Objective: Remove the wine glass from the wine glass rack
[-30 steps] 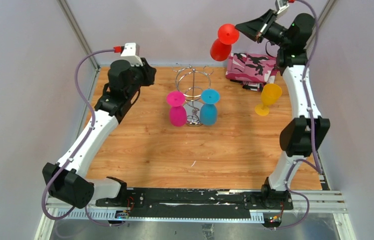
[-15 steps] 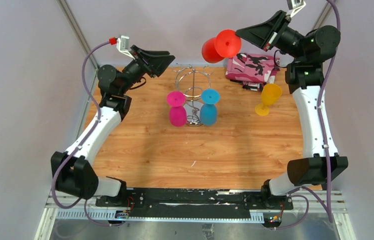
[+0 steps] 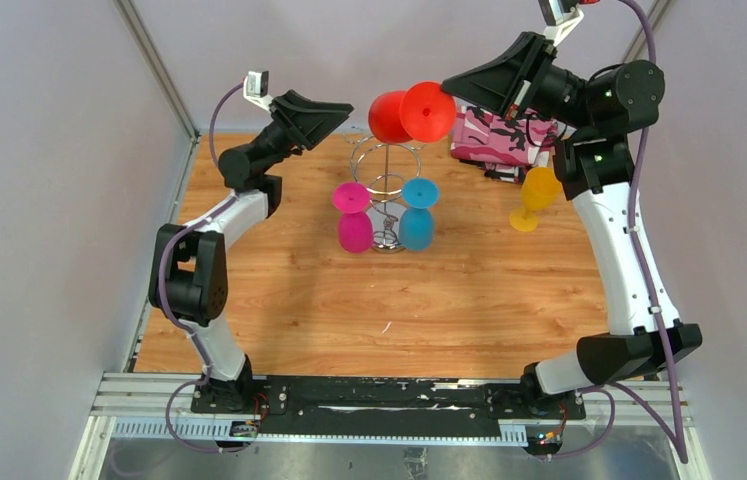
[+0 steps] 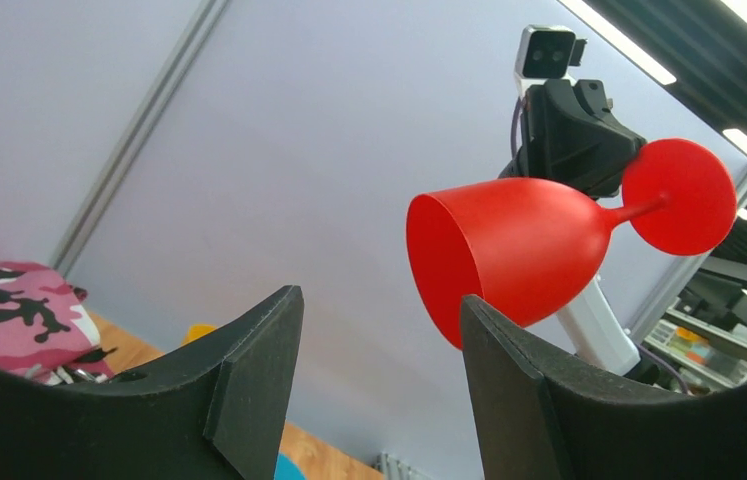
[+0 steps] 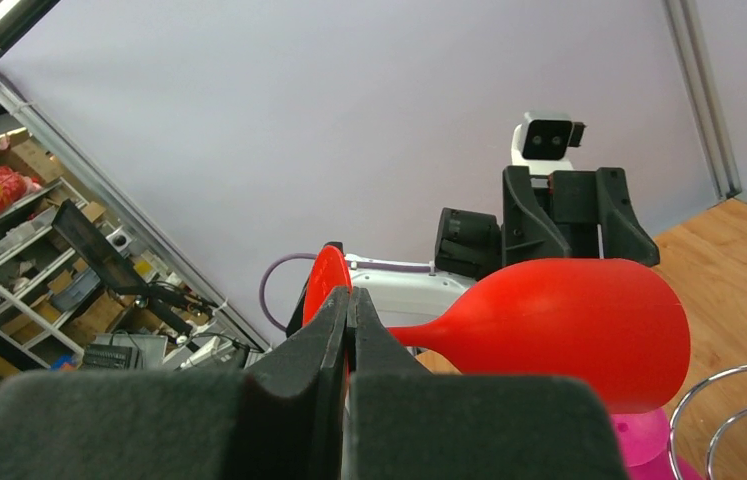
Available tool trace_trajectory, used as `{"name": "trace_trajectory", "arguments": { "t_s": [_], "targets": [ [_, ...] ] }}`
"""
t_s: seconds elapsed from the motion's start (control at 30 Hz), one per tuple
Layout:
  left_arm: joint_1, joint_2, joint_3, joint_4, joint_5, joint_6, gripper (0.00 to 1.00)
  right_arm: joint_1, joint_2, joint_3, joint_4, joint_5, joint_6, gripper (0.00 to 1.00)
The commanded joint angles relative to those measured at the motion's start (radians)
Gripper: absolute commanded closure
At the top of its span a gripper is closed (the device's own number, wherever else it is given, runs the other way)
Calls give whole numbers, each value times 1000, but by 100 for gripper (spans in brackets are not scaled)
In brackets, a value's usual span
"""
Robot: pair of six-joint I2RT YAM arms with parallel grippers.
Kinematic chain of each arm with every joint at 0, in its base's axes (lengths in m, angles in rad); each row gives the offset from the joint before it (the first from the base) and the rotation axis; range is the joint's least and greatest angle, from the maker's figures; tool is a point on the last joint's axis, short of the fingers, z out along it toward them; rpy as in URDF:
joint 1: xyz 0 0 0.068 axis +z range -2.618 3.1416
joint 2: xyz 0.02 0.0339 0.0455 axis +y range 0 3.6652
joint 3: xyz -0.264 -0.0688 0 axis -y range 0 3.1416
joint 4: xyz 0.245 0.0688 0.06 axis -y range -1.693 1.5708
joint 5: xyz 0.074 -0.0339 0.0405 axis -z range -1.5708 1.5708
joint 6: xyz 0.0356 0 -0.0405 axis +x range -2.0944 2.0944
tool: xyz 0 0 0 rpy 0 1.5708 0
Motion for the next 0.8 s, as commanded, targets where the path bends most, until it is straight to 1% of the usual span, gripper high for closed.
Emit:
{"name": "trace_trajectory", "arguments": {
  "t_s": [0.0, 0.23, 0.37, 0.6, 0.77],
  "targets": [
    [0, -4, 39, 115, 25, -62, 36, 43, -17, 27, 3, 3, -38, 100],
    [-8, -57, -9, 116, 43, -58, 36, 79, 28, 57, 38, 15, -21, 100],
    [-22, -76, -51, 115, 48, -59, 36, 107, 52, 82, 31, 22, -32, 100],
    [-87, -130, -104, 115, 56, -32, 36, 127, 84, 91, 55, 28, -20, 100],
    [-101, -151, -125, 116, 50, -41, 36, 131, 88, 66, 70, 31, -15, 100]
  ]
}}
